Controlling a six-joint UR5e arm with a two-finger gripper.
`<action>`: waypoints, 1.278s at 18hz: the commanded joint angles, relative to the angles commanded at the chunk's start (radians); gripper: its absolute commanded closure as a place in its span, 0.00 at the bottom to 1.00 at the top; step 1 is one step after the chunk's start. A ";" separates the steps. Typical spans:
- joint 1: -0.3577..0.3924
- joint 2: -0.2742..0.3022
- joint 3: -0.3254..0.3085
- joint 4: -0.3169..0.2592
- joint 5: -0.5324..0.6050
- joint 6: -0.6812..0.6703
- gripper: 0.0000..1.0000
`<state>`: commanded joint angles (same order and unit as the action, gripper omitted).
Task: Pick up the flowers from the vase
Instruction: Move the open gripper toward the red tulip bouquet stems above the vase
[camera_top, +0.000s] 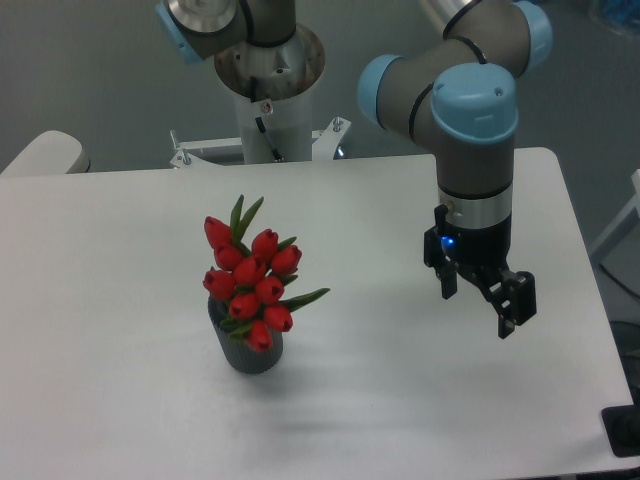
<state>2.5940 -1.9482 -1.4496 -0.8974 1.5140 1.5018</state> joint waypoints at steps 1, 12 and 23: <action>0.002 0.002 -0.006 0.006 -0.002 0.002 0.00; 0.009 0.058 -0.081 -0.014 -0.115 -0.018 0.00; 0.029 0.138 -0.323 -0.035 -0.421 -0.156 0.00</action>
<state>2.6230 -1.8101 -1.7730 -0.9327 1.0926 1.3454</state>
